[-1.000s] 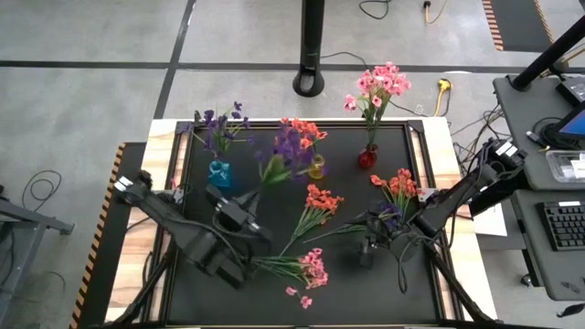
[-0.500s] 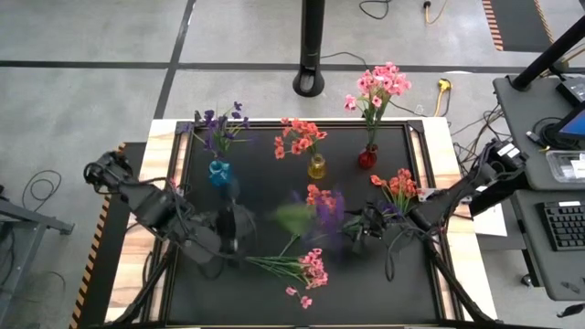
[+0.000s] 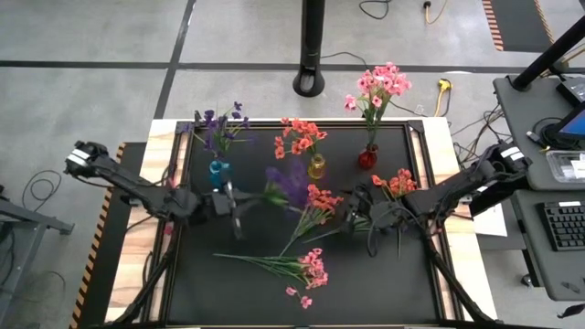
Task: Sort flowers into vase by color
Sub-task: Put the left violet flowers into the blue flower vase
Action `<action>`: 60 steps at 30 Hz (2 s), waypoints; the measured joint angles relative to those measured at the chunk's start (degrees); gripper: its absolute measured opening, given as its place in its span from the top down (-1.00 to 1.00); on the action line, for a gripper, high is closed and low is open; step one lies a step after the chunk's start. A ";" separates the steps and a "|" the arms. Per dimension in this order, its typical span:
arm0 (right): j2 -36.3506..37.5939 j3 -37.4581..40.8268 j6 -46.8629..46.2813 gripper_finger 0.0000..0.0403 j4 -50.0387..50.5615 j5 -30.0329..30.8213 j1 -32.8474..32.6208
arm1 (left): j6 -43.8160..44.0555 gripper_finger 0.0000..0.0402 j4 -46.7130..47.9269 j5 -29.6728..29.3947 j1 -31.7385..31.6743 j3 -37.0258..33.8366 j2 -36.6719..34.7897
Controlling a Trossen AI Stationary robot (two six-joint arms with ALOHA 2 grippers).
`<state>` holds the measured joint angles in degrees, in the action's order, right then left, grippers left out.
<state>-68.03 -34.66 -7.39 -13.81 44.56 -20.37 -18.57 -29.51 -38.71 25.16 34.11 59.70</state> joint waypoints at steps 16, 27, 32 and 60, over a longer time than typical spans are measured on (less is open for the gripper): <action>0.00 -0.74 2.05 -0.13 0.20 0.42 3.26 | -17.73 1.00 -36.33 -19.64 -3.25 -20.30 -9.49; 0.00 -0.74 1.31 -0.13 -0.23 0.59 3.55 | -24.37 1.00 -39.00 -10.32 -15.25 -21.97 -14.40; 0.00 -0.74 0.76 -0.13 -0.19 0.59 3.55 | -23.62 1.00 -39.46 -3.84 -20.37 -25.94 -17.19; 0.00 -0.74 0.56 -0.13 0.27 0.52 3.53 | -13.01 1.00 -39.18 -6.37 -26.93 -32.13 -19.07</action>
<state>-68.03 -35.40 -6.83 -13.54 45.08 -16.84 -31.58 -68.69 -45.08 -1.77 1.98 40.62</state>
